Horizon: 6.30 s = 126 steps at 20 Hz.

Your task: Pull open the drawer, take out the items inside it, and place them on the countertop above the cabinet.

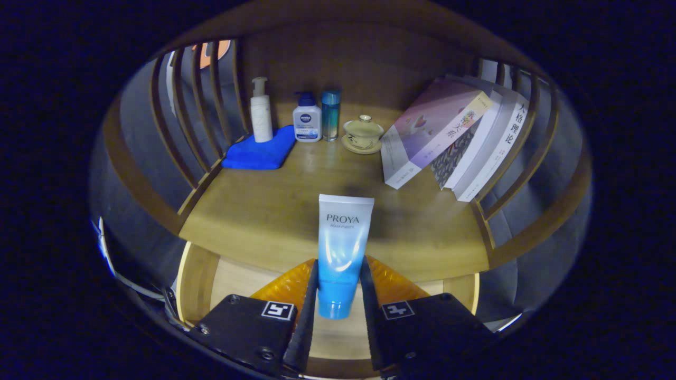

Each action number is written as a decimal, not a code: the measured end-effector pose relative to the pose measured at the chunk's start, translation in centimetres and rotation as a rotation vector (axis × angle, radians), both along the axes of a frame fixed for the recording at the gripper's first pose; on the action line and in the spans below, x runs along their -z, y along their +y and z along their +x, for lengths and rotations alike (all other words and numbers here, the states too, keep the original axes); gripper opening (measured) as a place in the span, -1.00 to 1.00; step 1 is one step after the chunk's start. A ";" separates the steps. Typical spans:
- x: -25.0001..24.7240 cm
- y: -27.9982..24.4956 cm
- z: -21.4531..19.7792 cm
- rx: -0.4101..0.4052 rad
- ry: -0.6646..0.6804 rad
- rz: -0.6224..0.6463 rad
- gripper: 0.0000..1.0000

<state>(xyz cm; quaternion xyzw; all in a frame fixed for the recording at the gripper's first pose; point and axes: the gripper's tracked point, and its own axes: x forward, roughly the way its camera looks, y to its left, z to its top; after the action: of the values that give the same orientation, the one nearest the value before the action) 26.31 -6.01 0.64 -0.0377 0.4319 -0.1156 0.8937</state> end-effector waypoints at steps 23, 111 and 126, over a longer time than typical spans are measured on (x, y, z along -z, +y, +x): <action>-1.1 4.3 -1.5 -0.127 -0.175 -0.011 0.40; 15.2 3.0 -13.9 -0.031 -0.581 -0.078 0.99; 15.8 2.9 -12.0 -0.036 -0.529 -0.123 0.99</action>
<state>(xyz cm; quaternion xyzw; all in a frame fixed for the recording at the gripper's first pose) 14.34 -3.12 -15.17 -0.0681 0.1749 -0.1316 0.9734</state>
